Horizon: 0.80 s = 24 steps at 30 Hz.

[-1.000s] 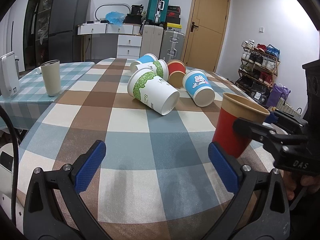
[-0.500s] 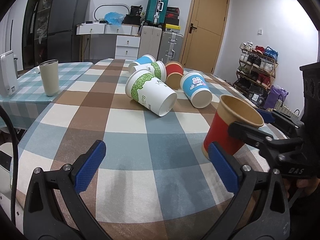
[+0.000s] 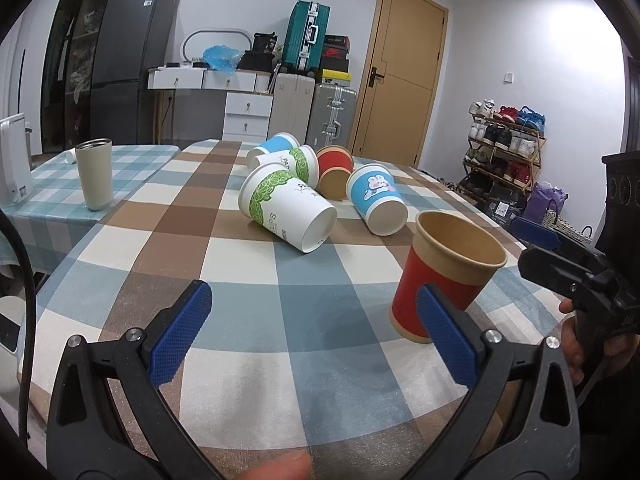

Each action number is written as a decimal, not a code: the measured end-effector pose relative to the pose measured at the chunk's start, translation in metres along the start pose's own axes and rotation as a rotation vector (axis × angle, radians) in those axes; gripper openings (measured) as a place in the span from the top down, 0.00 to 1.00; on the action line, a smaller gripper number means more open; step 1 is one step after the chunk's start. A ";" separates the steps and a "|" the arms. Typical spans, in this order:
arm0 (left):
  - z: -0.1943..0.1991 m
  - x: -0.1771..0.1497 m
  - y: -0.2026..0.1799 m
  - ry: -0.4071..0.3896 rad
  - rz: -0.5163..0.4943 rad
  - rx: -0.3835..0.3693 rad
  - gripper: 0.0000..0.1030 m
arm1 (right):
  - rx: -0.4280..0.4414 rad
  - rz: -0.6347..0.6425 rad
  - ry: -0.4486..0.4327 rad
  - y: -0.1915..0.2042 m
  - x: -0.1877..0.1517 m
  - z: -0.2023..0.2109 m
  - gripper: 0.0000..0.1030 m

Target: Flip cup upright

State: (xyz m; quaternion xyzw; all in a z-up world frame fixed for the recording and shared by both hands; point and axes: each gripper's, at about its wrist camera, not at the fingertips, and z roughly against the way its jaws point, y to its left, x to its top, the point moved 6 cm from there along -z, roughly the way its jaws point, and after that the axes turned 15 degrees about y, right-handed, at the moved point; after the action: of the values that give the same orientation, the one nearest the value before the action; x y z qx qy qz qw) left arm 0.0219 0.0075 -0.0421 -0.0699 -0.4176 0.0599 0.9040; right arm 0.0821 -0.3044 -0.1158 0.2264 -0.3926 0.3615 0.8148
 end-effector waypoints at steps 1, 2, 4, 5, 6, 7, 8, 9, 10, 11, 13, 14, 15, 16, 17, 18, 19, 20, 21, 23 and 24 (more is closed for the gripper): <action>0.001 0.000 -0.002 -0.006 -0.008 -0.002 0.01 | 0.010 -0.006 -0.008 -0.001 0.000 0.002 0.00; 0.002 0.000 -0.003 -0.011 -0.014 -0.001 0.01 | 0.020 -0.015 -0.014 -0.003 0.000 0.003 0.00; 0.004 0.000 -0.005 -0.021 -0.025 -0.003 0.01 | 0.022 -0.031 -0.012 -0.005 -0.001 0.002 0.00; 0.004 0.000 -0.006 -0.025 -0.028 -0.005 0.01 | 0.021 -0.029 -0.006 -0.005 -0.001 0.001 0.00; 0.004 0.000 -0.007 -0.028 -0.031 -0.006 0.01 | 0.021 -0.026 -0.004 -0.005 -0.001 0.000 0.00; 0.005 0.000 -0.007 -0.031 -0.035 -0.010 0.01 | 0.022 -0.024 -0.006 -0.005 -0.001 0.000 0.00; 0.005 0.000 -0.008 -0.034 -0.037 -0.012 0.01 | 0.021 -0.022 -0.007 -0.004 -0.001 0.000 0.00; 0.006 0.000 -0.008 -0.037 -0.039 -0.013 0.01 | 0.022 -0.020 -0.005 -0.004 -0.001 0.000 0.00; 0.006 0.001 -0.008 -0.039 -0.040 -0.014 0.01 | 0.022 -0.017 -0.003 -0.004 -0.001 -0.001 0.00; 0.005 0.000 -0.008 -0.040 -0.042 -0.015 0.01 | 0.023 -0.016 -0.002 -0.004 -0.001 -0.001 0.00; 0.006 0.000 -0.009 -0.040 -0.048 -0.016 0.01 | 0.024 -0.015 0.002 -0.003 -0.002 -0.001 0.00; 0.006 0.000 -0.010 -0.041 -0.050 -0.015 0.01 | 0.027 -0.015 0.002 -0.003 -0.001 -0.001 0.00; 0.006 -0.001 -0.010 -0.041 -0.053 -0.016 0.01 | 0.027 -0.016 0.002 -0.004 -0.002 -0.001 0.00; 0.006 -0.001 -0.010 -0.042 -0.056 -0.015 0.01 | 0.028 -0.018 0.002 -0.004 -0.002 -0.001 0.00; 0.007 -0.001 -0.011 -0.043 -0.059 -0.015 0.01 | 0.030 -0.020 0.004 -0.004 -0.002 -0.001 0.00; 0.007 -0.001 -0.011 -0.045 -0.061 -0.016 0.01 | 0.031 -0.021 0.004 -0.005 -0.002 -0.001 0.00; 0.008 -0.001 -0.011 -0.047 -0.063 -0.017 0.01 | 0.032 -0.022 0.004 -0.005 -0.002 -0.001 0.00; 0.008 -0.001 -0.011 -0.047 -0.063 -0.018 0.01 | 0.032 -0.021 0.004 -0.005 -0.002 -0.001 0.00; 0.008 -0.001 -0.011 -0.048 -0.063 -0.017 0.01 | 0.031 -0.021 0.005 -0.005 -0.002 -0.001 0.00; 0.008 -0.001 -0.012 -0.048 -0.063 -0.018 0.01 | 0.031 -0.021 0.004 -0.005 -0.002 -0.001 0.00; 0.009 -0.001 -0.012 -0.048 -0.064 -0.017 0.01 | 0.032 -0.020 0.004 -0.005 -0.002 -0.001 0.00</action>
State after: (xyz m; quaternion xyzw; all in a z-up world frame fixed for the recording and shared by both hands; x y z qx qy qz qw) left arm 0.0154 -0.0034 -0.0351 -0.0630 -0.4417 0.0291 0.8945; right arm 0.0857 -0.3077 -0.1187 0.2425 -0.3826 0.3599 0.8156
